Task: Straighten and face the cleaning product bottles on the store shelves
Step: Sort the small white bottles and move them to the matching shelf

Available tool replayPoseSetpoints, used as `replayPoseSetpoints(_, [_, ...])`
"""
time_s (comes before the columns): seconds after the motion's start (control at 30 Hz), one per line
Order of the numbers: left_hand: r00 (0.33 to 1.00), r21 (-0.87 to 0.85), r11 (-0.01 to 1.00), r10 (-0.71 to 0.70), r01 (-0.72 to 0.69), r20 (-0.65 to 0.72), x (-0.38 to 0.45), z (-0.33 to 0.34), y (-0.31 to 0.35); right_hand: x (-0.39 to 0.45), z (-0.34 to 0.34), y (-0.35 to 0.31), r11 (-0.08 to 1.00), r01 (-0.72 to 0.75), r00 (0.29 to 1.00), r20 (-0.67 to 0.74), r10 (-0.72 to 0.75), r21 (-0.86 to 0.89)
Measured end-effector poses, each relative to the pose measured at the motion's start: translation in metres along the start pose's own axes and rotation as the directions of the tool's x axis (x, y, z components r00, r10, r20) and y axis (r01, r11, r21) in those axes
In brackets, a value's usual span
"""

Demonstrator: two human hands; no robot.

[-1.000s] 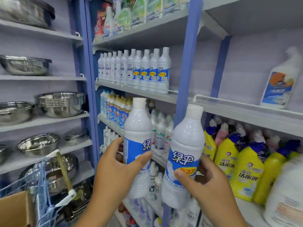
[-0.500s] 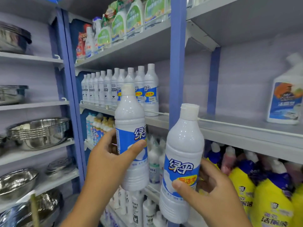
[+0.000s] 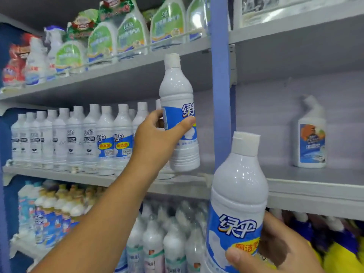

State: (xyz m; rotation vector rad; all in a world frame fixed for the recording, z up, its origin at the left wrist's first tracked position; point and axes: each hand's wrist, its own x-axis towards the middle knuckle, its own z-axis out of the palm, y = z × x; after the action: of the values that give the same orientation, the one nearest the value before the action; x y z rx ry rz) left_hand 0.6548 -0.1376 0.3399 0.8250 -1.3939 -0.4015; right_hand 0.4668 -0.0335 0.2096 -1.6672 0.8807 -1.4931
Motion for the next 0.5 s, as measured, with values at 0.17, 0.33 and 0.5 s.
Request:
replayPoseSetpoints(0.17, [0.985, -0.029, 1.000, 0.012, -0.007, 0.173, 0.033, 0.025, -0.032, 0.009, 0.025, 0.002, 0.999, -0.034, 0.990, -0.141, 0.033, -0.008])
replayPoseSetpoints(0.33, [0.934, -0.043, 0.999, -0.013, 0.030, 0.357, 0.046, 0.058, -0.043, 0.010, 0.046, -0.004, 0.998, -0.056, 0.945, -0.324, 0.046, -0.022])
replayPoseSetpoints(0.5, [0.891, -0.026, 0.998, -0.034, 0.051, 0.454, 0.043, 0.072, -0.061, 0.008, 0.054, -0.005, 0.992, -0.080, 0.938, -0.345, 0.041, -0.100])
